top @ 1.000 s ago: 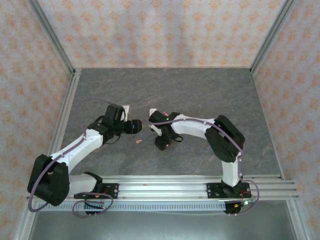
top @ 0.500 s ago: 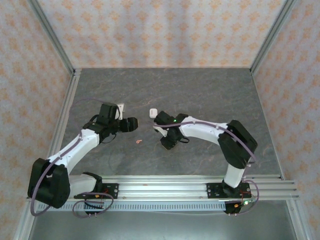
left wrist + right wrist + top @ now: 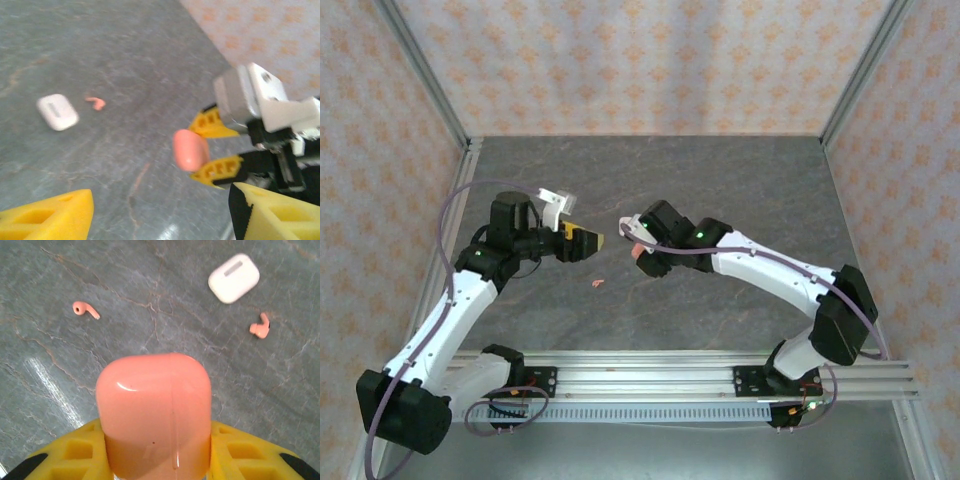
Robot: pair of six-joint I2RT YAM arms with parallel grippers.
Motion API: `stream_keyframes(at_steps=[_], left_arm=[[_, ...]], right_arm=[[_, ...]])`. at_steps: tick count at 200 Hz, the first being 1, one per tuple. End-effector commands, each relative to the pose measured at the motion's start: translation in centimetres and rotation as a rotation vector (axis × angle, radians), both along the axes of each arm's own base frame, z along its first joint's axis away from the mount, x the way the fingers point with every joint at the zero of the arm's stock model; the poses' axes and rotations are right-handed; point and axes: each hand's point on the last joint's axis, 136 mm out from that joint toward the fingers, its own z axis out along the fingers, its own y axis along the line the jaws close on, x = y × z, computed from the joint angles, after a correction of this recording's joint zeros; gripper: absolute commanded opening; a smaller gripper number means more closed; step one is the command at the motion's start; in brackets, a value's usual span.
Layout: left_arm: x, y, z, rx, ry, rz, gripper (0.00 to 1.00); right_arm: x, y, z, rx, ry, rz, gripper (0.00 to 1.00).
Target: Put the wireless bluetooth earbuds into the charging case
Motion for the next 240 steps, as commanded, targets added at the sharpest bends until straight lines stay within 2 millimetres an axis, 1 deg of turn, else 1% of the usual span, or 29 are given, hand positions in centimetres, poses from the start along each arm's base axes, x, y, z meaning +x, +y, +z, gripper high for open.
stream_keyframes(at_steps=[1,21,45,75,95,115,146,188,210,240], left_arm=[[-2.6,-1.7,-0.4,-0.054,0.073,-0.19,0.72],[-3.1,-2.4,-1.0,-0.074,0.138,-0.253,0.7],[-3.5,-3.1,-1.3,-0.082,0.154,-0.3,0.7],[-3.4,-3.7,-1.3,-0.088,0.155,-0.311,0.7],[-2.9,-3.9,-1.3,-0.089,0.154,-0.3,0.69],[-2.4,-4.2,-1.6,-0.085,0.161,-0.285,0.68],[-1.3,-4.2,-1.9,-0.087,0.168,-0.242,0.61],[-0.1,-4.4,-1.3,-0.124,0.158,-0.197,0.56],[-0.1,-4.8,-1.7,-0.113,0.174,-0.205,0.52],[-0.8,-5.9,-2.1,-0.11,0.199,-0.252,0.51]], right_arm=[[-0.6,1.6,2.7,0.017,-0.073,0.073,0.25],[-1.0,2.5,3.7,0.028,-0.094,0.101,0.25],[-1.0,3.1,4.4,0.05,-0.1,0.114,0.25],[-1.0,3.8,4.9,0.061,-0.107,0.127,0.25],[-1.0,4.1,5.1,0.066,-0.11,0.135,0.25],[-1.1,4.3,5.2,0.068,-0.112,0.139,0.25],[-1.3,4.1,5.3,0.071,-0.117,0.139,0.24],[-1.6,3.7,5.3,0.088,-0.115,0.133,0.24],[-1.7,3.7,5.5,0.096,-0.115,0.13,0.24],[-1.7,3.6,5.5,0.101,-0.122,0.125,0.24]])
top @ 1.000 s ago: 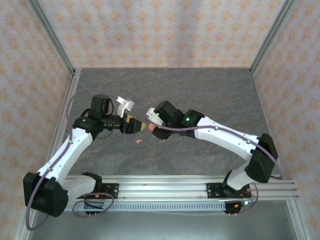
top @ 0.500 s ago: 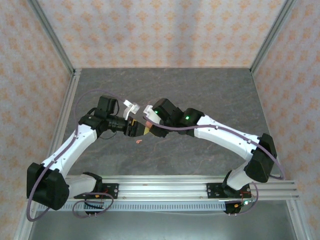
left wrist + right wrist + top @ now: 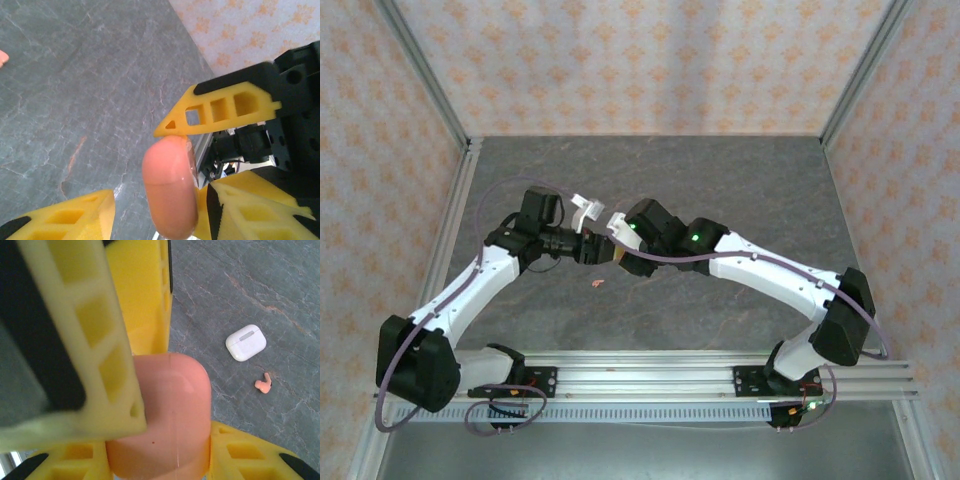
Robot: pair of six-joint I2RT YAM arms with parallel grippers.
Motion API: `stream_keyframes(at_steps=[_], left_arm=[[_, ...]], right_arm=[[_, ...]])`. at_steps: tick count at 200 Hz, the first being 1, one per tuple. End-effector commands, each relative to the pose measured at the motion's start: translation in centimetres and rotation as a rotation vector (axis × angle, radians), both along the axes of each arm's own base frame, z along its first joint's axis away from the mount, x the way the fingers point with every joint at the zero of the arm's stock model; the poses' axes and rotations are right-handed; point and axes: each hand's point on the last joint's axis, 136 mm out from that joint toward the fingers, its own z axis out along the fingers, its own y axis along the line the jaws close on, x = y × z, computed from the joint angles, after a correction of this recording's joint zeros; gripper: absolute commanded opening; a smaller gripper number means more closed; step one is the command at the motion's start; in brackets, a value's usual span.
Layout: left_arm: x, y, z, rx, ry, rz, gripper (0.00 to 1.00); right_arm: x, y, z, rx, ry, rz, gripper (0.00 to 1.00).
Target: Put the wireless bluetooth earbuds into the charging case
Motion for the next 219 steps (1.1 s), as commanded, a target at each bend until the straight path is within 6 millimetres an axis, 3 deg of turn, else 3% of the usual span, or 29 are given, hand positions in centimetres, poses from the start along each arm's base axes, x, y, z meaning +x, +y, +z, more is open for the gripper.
stream_keyframes(at_steps=[1,23,51,91,112,149,189,219], left_arm=[[0.3,-0.9,1.0,-0.014,-0.023,-0.02,0.51],[0.1,-1.3,0.9,-0.014,-0.014,-0.037,0.44],[0.4,-1.3,1.1,-0.003,-0.033,-0.025,0.17],[1.8,-0.7,1.4,0.025,-0.087,0.051,0.0],[2.9,-0.2,2.3,0.005,-0.138,0.119,0.0],[4.6,0.5,5.4,-0.071,-0.244,0.21,0.0],[5.3,0.8,9.5,-0.182,-0.34,0.269,0.0],[5.2,0.8,12.3,-0.268,-0.367,0.291,0.0]], right_arm=[[-0.2,-0.1,1.3,0.039,-0.026,-0.002,0.24],[-0.2,-0.2,1.2,0.039,-0.03,-0.01,0.24],[0.0,-0.4,1.3,0.046,-0.041,-0.028,0.27],[1.3,-1.4,3.6,0.146,-0.111,-0.152,0.66],[1.6,-2.1,6.4,0.297,-0.099,-0.224,0.73],[2.6,-4.2,11.3,0.647,0.067,-0.338,0.75],[4.6,-4.8,14.1,0.974,0.325,-0.401,0.69],[5.8,-5.0,16.7,1.224,0.484,-0.347,0.68]])
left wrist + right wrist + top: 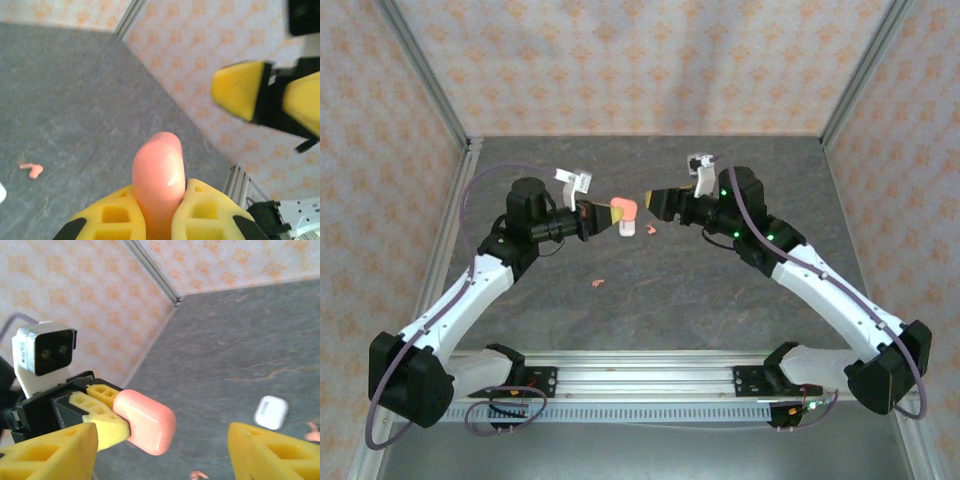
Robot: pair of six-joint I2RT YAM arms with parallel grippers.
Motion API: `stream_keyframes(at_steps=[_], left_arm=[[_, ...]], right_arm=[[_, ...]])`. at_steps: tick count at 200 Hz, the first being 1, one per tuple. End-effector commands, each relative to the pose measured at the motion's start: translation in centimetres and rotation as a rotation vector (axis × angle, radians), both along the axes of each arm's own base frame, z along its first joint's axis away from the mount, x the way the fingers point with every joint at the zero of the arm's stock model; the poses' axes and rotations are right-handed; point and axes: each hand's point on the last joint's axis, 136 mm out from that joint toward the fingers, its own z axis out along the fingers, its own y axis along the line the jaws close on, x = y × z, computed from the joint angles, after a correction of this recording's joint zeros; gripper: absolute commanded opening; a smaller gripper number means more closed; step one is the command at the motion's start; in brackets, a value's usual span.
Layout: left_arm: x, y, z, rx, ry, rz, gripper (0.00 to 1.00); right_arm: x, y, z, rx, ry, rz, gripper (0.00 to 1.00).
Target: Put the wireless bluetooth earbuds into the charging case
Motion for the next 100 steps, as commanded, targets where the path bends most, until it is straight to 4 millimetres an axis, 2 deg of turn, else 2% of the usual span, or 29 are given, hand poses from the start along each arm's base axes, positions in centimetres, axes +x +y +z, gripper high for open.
stream_keyframes(at_steps=[1,43,74,100], left_arm=[[0.2,0.3,4.1,-0.11,-0.091,0.034,0.0],[-0.2,0.2,6.5,-0.198,-0.082,0.025,0.0],[-0.5,-0.1,6.9,-0.225,-0.067,0.01,0.0],[-0.3,-0.2,6.9,-0.234,-0.048,0.011,0.0]], right_arm=[[-0.3,1.3,4.1,0.333,0.073,0.126,0.68],[0.0,3.0,4.6,0.456,0.118,0.243,0.69],[0.1,3.7,4.6,0.47,0.129,0.284,0.67],[0.0,4.3,4.6,0.483,0.131,0.32,0.62]])
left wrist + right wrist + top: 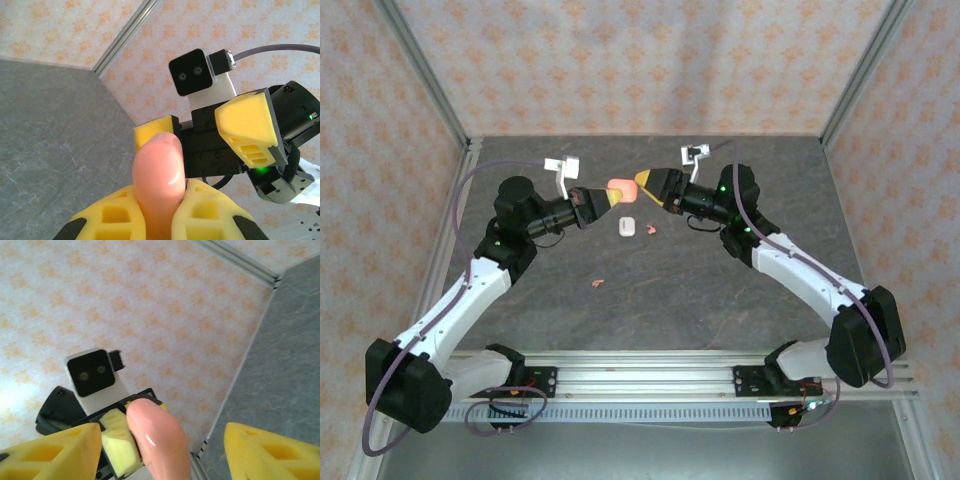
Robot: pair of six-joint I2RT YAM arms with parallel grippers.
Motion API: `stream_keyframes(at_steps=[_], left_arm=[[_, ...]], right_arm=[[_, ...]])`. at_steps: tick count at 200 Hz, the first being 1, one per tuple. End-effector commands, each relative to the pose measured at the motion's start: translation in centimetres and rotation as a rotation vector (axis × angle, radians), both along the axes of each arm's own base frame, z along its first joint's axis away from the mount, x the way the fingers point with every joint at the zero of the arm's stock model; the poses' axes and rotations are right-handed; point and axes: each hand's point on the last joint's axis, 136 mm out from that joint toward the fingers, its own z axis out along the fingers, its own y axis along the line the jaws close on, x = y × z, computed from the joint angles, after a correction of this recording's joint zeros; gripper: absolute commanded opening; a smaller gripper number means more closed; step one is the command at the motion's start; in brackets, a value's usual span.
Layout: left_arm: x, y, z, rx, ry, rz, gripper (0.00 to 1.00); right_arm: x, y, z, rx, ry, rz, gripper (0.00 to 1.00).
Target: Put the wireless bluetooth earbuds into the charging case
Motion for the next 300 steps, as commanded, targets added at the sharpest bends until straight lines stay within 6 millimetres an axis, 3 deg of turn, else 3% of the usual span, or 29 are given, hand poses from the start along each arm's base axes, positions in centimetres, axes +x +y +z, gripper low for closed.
stream_keyframes(at_steps=[1,89,135,145,162,184,205,245,300], left_arm=[[-0.6,-0.2,2.3,-0.051,-0.045,-0.021,0.0],[-0.5,-1.0,2.7,-0.066,-0.013,-0.065,0.0],[-0.6,-1.1,2.0,-0.042,-0.001,-0.07,0.0],[-0.7,-1.0,1.7,-0.028,0.002,-0.071,0.08],[-0.9,-0.8,1.4,-0.006,0.0,-0.065,0.33],[-1.6,-0.7,1.3,0.013,-0.017,-0.075,0.54],[-2.6,-0.9,1.2,0.02,-0.028,-0.123,0.61],[-3.6,-1.0,1.6,-0.007,-0.074,-0.17,0.6],[-3.8,-1.2,2.9,-0.037,-0.123,-0.189,0.5]], right_arm=[[-1.2,0.7,2.6,0.077,-0.069,0.08,0.61],[-1.2,2.5,1.6,0.055,-0.077,0.134,0.4],[-1.5,2.9,1.4,0.048,-0.089,0.155,0.11],[-1.6,2.8,1.4,0.045,-0.099,0.153,0.07],[-1.7,2.6,1.4,0.032,-0.126,0.139,0.02],[-1.6,2.0,0.5,-0.034,-0.161,0.087,0.0],[-2.1,1.1,0.7,-0.085,-0.232,0.047,0.0],[-3.8,0.5,1.6,-0.147,-0.363,0.027,0.0],[-4.2,0.8,2.1,-0.137,-0.377,0.032,0.0]])
